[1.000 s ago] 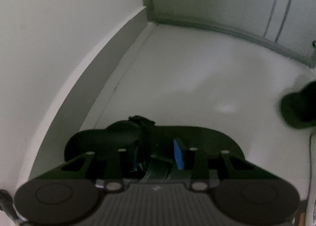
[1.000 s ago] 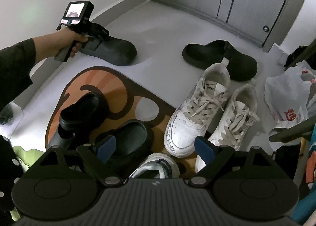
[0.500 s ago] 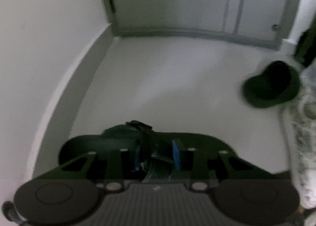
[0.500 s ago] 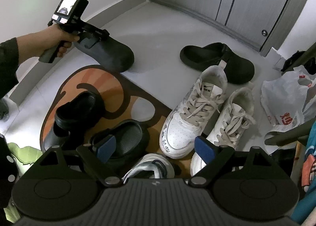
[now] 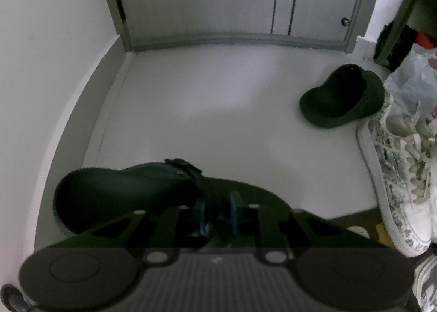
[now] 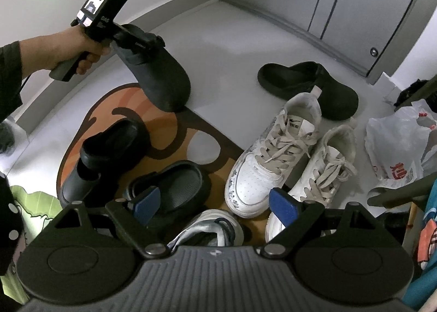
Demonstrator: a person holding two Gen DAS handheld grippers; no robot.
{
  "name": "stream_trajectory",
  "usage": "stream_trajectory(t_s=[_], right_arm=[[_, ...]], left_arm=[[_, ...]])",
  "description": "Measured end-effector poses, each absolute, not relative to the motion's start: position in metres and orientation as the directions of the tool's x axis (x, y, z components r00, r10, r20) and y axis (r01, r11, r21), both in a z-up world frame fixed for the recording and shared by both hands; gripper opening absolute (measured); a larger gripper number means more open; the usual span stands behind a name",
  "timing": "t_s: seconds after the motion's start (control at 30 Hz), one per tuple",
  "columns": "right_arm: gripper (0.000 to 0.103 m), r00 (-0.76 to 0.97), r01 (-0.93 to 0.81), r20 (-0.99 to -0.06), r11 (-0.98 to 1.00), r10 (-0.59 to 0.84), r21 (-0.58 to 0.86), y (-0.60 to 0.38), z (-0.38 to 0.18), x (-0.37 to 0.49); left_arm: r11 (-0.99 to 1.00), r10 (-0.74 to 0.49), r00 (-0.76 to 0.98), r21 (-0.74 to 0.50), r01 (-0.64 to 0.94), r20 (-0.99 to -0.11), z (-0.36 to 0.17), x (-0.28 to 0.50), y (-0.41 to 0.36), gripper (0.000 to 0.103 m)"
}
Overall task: Organize scattered shoes
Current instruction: 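Lift the black clog off the floor with the left tool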
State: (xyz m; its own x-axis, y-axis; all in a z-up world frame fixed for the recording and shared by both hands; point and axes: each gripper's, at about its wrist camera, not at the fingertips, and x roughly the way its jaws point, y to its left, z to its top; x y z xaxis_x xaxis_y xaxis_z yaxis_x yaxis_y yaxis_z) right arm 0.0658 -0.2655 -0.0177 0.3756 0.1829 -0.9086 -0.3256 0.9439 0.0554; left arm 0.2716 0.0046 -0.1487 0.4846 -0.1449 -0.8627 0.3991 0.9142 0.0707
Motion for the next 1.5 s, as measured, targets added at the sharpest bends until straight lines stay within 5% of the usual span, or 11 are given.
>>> stream_trajectory(t_s=[0.8,1.5], right_arm=[[0.090,0.376,-0.327,-0.911,0.944,0.169,0.040,-0.267,-0.018,0.068],[0.090,0.381,-0.261,-0.909,0.963,0.169,0.070,-0.280,-0.046,0.075]], left_arm=[[0.679,-0.313,0.315,0.021,0.734,-0.896,-0.144,0.215,-0.089,0.015],[0.661,-0.412,0.322,-0.036,0.750,-0.853,-0.158,0.232,-0.128,0.015]])
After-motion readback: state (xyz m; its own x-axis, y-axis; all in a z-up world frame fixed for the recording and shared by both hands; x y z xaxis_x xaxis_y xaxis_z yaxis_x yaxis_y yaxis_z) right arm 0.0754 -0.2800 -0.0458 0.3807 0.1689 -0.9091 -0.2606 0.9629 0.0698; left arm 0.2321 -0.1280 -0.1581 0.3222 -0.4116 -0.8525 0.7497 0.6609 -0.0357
